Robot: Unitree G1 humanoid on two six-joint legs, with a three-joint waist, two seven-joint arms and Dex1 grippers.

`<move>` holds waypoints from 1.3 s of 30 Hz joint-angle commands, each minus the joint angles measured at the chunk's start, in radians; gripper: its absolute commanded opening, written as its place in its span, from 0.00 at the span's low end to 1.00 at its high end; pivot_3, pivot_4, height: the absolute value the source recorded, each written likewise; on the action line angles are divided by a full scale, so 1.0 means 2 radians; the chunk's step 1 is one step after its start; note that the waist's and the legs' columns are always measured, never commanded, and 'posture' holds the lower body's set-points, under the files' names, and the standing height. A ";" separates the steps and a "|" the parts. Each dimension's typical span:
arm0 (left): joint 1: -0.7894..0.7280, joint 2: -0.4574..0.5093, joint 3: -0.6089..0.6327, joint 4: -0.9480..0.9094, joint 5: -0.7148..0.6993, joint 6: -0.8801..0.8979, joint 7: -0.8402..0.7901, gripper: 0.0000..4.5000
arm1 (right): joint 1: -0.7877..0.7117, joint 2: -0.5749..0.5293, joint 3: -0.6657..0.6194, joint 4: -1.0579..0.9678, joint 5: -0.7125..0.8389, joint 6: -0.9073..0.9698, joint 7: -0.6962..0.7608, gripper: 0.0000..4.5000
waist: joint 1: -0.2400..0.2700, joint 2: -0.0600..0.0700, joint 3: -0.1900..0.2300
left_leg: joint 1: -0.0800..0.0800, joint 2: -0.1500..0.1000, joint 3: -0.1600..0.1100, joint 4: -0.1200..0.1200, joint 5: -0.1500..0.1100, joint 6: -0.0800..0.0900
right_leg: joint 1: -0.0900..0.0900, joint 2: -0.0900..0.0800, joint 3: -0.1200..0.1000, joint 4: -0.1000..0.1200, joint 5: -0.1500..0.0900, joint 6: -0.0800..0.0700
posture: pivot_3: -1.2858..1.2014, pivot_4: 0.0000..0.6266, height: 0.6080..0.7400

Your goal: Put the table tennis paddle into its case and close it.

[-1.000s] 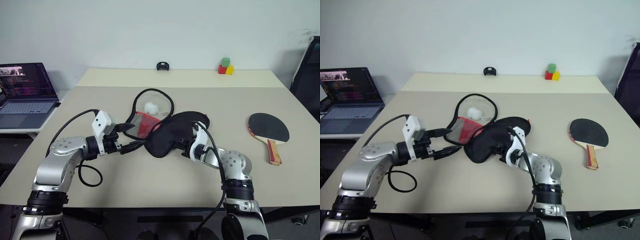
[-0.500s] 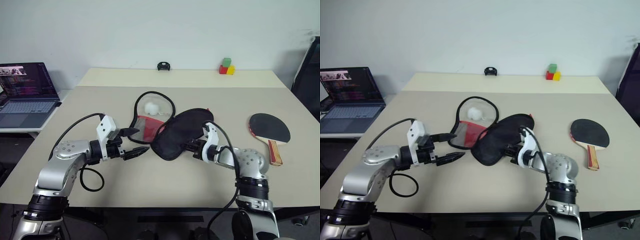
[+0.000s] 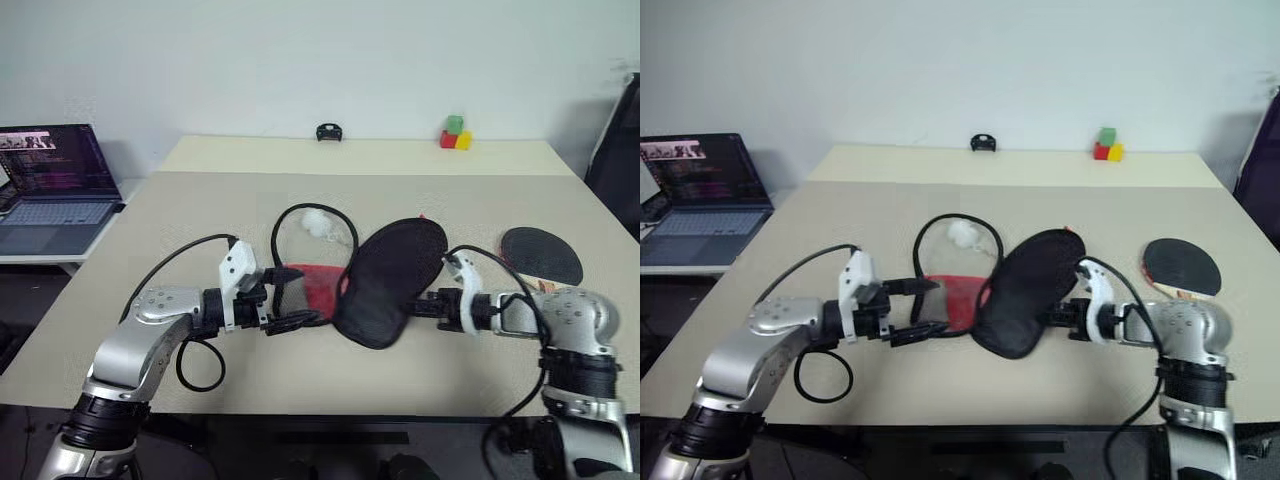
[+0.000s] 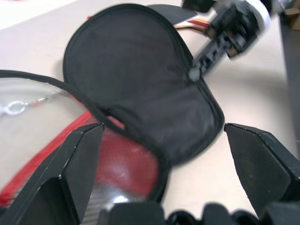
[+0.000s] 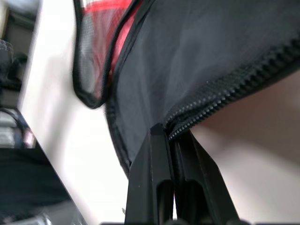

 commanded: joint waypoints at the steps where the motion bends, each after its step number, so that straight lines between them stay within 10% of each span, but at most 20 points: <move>1: -0.013 -0.002 -0.006 -0.013 -0.007 -0.003 -0.009 1.00 | -0.021 -0.048 0.024 0.021 0.001 -0.003 0.054 0.00 | 0.000 0.000 0.000 | 0.000 0.000 0.000 0.000 0.000 0.000 | 0.000 0.000 0.000 0.000 0.000 0.000 | 0.52 0.24 1.00; 13: -0.031 -0.019 -0.032 -0.006 -0.001 -0.008 -0.013 1.00 | -0.096 -0.170 0.190 0.155 -0.102 -0.139 0.218 0.00 | 0.000 0.000 0.000 | 0.000 0.000 0.000 0.000 0.000 0.000 | 0.000 0.000 0.000 0.000 0.000 0.000 | 0.52 0.24 1.00; 24: -0.031 -0.023 -0.037 -0.011 0.000 -0.007 -0.008 1.00 | -0.171 -0.147 0.260 0.275 -0.211 -0.245 0.298 0.00 | 0.000 0.000 0.000 | 0.000 0.000 0.000 0.000 0.000 0.000 | 0.000 0.000 0.000 0.000 0.000 0.000 | 0.52 0.24 1.00; 33: -0.029 -0.023 -0.039 -0.011 0.002 -0.008 -0.006 1.00 | -0.180 -0.134 0.242 0.305 -0.251 -0.276 0.295 0.57 | 0.000 0.000 0.000 | 0.000 0.000 0.000 0.000 0.000 0.000 | 0.000 0.000 0.000 0.000 0.000 0.000 | 0.52 0.24 1.00; 39: -0.030 -0.025 -0.040 -0.008 0.003 -0.011 -0.006 1.00 | -0.163 -0.118 0.176 0.292 -0.240 -0.266 0.257 0.57 | 0.001 0.000 0.000 | 0.000 0.000 0.000 0.000 0.000 0.000 | 0.000 0.000 0.000 0.000 0.000 0.000 | 0.52 0.24 1.00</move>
